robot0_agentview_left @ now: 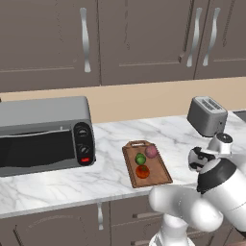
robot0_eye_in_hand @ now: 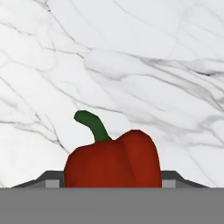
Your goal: Place the avocado, onion, tomato, and bell pepper on the cutting board.
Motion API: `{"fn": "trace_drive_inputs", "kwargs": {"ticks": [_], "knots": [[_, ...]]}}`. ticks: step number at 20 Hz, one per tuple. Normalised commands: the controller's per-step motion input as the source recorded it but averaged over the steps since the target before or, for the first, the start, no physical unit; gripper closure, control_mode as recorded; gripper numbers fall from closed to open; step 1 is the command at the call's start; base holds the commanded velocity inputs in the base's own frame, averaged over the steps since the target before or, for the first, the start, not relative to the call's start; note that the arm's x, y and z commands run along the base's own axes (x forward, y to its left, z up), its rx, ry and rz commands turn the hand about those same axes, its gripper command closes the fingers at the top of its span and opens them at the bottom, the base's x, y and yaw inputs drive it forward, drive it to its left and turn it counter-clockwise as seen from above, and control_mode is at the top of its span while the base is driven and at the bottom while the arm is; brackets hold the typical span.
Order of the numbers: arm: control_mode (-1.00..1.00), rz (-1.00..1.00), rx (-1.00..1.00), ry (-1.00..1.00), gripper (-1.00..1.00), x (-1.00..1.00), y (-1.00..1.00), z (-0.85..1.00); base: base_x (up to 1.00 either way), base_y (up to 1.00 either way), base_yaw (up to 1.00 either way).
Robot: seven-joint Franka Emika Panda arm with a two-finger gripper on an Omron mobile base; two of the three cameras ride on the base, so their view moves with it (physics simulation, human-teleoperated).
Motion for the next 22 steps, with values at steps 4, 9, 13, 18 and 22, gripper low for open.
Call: {"fn": "trace_drive_inputs", "kwargs": {"ticks": [4,9,13,18,22], "knots": [[-1.0,0.02,0.0,0.0,1.0,0.01,0.0,-0.13,0.0,0.0,0.0],[-1.0,0.0,0.0,0.0,1.0,0.0,0.13,0.0,0.0,0.0,0.0],[-1.0,0.0,-0.05,0.0,1.0,-0.02,0.45,0.27,0.0,0.0,0.0],[-1.0,-0.02,-0.06,0.0,1.0,-0.13,0.54,0.41,0.0,0.0,0.0],[-1.0,-0.02,-0.04,0.0,1.0,-0.18,0.54,0.39,0.0,0.0,0.0]]}}
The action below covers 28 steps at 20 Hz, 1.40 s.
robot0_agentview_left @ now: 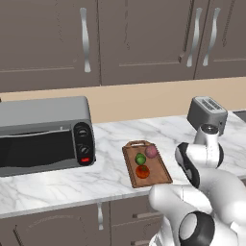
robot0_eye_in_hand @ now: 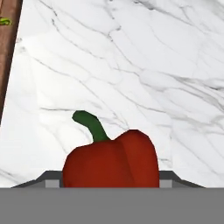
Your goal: Place the avocado, onion, tomato, and bell pepper on the cutting board.
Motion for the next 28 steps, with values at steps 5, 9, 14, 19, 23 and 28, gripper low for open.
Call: {"fn": "trace_drive_inputs", "kwargs": {"ticks": [5,9,14,19,23,28], "knots": [[-1.0,-0.02,-0.02,0.0,1.0,-0.21,0.5,0.32,0.0,0.0,0.0],[-1.0,-0.02,-0.02,0.0,1.0,-0.14,0.53,0.24,0.0,0.0,0.0],[-1.0,0.0,0.0,0.0,1.0,-0.15,0.4,-0.01,0.0,0.0,0.0],[-1.0,0.0,-0.02,0.0,1.0,-0.06,0.45,-0.1,0.0,0.0,0.0],[-1.0,0.0,-0.02,0.0,1.0,0.0,0.38,-0.14,0.0,0.0,0.0],[-1.0,0.0,-0.01,0.0,1.0,0.03,0.32,-0.21,0.0,0.0,0.0]]}}
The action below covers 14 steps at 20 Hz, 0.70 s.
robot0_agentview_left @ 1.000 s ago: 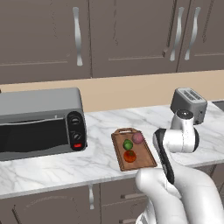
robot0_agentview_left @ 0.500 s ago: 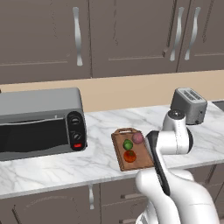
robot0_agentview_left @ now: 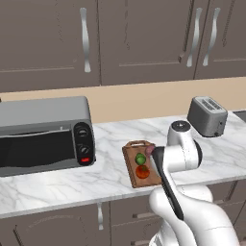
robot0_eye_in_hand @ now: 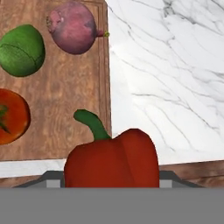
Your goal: Place the avocado, onion, tomato, and bell pepper on the cutting board.
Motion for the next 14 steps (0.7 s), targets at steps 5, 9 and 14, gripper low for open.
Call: {"fn": "trace_drive_inputs", "kwargs": {"ticks": [5,9,14], "knots": [[-1.0,0.0,0.0,0.0,1.0,0.03,0.16,-0.3,0.0,0.0,0.0],[-1.0,0.0,0.0,0.0,1.0,0.1,0.02,-0.34,0.0,0.0,0.0],[-1.0,0.0,0.0,0.0,1.0,0.09,0.0,-0.41,0.0,0.0,0.0]]}}
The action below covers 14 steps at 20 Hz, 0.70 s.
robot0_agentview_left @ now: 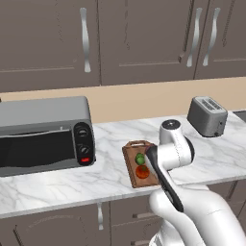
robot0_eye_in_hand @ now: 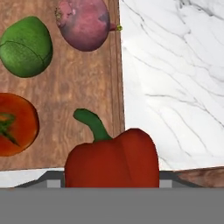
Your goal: Place the avocado, onion, tomato, and bell pepper on the cutting board.
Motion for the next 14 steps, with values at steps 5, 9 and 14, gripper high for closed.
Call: {"fn": "trace_drive_inputs", "kwargs": {"ticks": [5,9,14], "knots": [[-1.0,0.0,0.0,-0.07,1.0,0.02,0.0,-0.49,0.0,0.0,0.0],[-1.0,0.0,0.0,-0.09,1.0,0.0,0.0,-0.48,0.0,0.0,0.0],[-1.0,0.0,0.01,-0.11,1.0,0.0,0.0,-0.53,0.0,0.0,0.0]]}}
